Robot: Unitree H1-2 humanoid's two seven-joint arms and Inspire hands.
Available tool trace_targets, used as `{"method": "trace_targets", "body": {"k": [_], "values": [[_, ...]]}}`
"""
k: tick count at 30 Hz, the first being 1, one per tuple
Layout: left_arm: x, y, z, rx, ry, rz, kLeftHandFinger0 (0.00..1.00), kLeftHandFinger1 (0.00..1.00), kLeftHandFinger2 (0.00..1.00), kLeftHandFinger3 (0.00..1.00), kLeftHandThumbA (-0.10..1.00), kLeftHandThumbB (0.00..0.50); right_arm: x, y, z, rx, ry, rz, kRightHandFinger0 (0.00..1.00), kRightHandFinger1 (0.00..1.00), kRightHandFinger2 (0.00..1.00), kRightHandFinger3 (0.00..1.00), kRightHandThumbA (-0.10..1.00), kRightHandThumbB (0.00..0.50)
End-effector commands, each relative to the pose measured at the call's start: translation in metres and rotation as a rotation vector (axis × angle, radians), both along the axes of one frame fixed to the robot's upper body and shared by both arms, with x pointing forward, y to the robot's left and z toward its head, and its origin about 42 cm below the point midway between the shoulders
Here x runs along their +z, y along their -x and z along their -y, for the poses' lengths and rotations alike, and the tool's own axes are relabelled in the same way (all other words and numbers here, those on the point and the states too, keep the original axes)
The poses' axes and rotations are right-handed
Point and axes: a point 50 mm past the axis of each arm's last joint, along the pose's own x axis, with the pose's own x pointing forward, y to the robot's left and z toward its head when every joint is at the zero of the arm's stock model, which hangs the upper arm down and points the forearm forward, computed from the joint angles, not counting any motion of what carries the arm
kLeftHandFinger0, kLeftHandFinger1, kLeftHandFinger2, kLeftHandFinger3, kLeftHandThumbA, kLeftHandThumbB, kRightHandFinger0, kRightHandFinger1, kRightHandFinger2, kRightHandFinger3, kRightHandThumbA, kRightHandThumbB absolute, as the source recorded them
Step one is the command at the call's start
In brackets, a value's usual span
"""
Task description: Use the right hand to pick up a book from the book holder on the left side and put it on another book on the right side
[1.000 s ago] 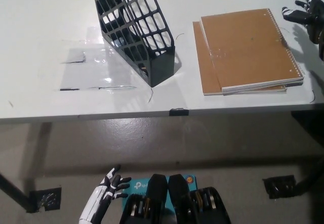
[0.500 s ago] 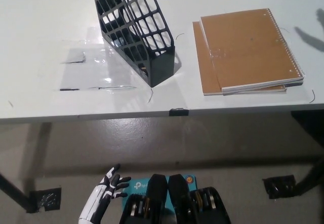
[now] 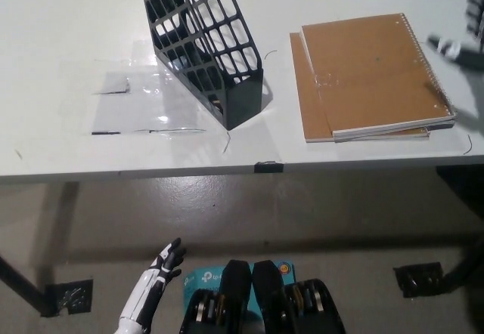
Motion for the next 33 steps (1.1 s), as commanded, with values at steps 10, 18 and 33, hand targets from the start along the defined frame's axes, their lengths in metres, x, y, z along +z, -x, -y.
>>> {"method": "trace_targets", "body": {"k": [10,18,33], "values": [[0.057,-0.055,-0.006,-0.059,0.031,0.211,1.00,1.00,1.00,1.00,1.00,0.161,0.055,0.206,-0.093,0.268,0.105,0.642,1.00,1.00,1.00,1.00,0.93,0.212],[0.056,-0.053,-0.008,-0.064,0.017,0.213,1.00,1.00,1.00,1.00,1.00,0.161,-0.024,0.178,-0.104,0.237,-0.030,0.374,1.00,1.00,1.00,1.00,0.90,0.173],[0.048,-0.043,-0.006,-0.078,0.019,0.187,1.00,1.00,1.00,1.00,0.98,0.167,-0.135,0.156,-0.105,0.138,-0.022,0.074,1.00,1.00,1.00,1.00,0.82,0.103]]}}
